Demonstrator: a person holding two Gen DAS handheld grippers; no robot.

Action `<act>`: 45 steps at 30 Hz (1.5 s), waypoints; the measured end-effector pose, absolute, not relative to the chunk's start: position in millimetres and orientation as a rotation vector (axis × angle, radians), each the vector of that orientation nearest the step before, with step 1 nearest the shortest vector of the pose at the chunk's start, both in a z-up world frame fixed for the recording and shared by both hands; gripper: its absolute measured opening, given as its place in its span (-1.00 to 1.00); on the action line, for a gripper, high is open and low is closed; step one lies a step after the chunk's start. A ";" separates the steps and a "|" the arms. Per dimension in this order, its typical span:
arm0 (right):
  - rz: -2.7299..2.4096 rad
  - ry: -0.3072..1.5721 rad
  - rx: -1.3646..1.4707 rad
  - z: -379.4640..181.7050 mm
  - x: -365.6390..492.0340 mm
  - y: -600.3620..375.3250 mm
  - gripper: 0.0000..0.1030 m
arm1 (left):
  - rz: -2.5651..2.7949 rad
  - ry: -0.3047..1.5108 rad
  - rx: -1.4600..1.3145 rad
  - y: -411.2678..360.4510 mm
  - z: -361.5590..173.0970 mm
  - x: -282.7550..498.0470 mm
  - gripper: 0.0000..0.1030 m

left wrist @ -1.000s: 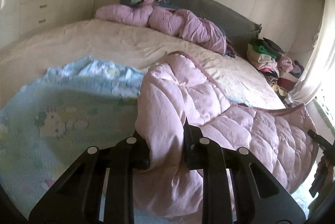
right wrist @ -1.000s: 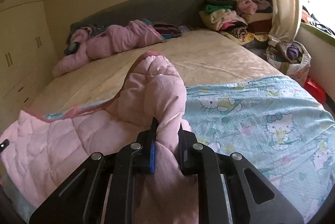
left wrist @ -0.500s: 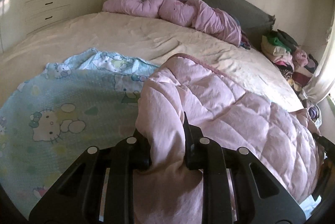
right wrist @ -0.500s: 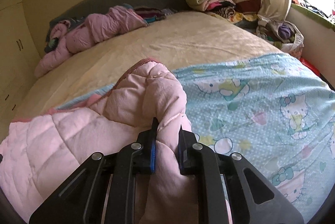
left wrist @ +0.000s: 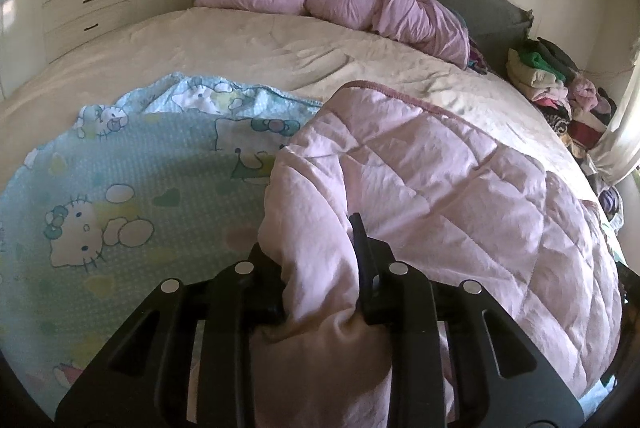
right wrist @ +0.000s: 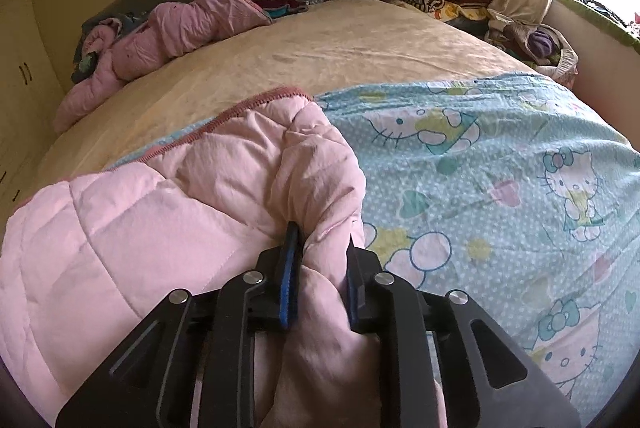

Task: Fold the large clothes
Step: 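Lift the folded edge with both grippers and fold it over, then open the right gripper to release the folded jacket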

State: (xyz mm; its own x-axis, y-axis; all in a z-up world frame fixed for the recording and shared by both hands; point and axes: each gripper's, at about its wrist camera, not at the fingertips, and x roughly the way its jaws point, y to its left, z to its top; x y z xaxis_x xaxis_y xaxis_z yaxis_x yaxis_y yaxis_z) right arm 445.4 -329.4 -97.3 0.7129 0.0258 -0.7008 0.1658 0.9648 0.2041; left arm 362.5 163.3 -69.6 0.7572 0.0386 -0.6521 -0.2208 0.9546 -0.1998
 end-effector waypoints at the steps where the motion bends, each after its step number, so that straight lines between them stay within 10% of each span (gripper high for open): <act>1: -0.082 0.777 0.262 -97.3 444.8 -329.3 -0.55 | 0.146 0.702 -0.269 162.6 -71.2 363.1 -0.61; 5: -0.100 0.786 0.251 -93.1 438.5 -327.8 -0.41 | 0.150 0.712 -0.255 162.5 -71.1 363.4 -0.61; 10: -0.028 0.655 0.258 -53.6 393.2 -318.0 0.58 | 0.150 0.713 -0.260 164.1 -71.2 363.0 -0.61; 24: 0.264 0.757 0.067 -46.2 339.9 -207.4 0.61 | 0.161 0.714 -0.237 159.4 -65.1 358.4 -0.57; 31: 0.241 0.796 0.083 -53.0 355.0 -203.7 0.75 | 0.205 0.645 -0.208 154.6 -31.1 336.3 0.09; 45: 0.226 0.842 0.128 -79.0 361.1 -204.0 0.85 | 0.107 0.760 -0.018 50.3 -59.5 310.6 0.31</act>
State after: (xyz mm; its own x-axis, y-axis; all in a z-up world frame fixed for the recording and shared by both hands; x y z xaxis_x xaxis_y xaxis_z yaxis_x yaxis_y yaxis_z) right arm 361.1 -204.0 -79.0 0.6442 0.2484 -0.7234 -0.1476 0.9684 0.2010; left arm 310.6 50.3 -59.5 0.7200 0.0904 -0.6881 -0.1034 0.9944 0.0225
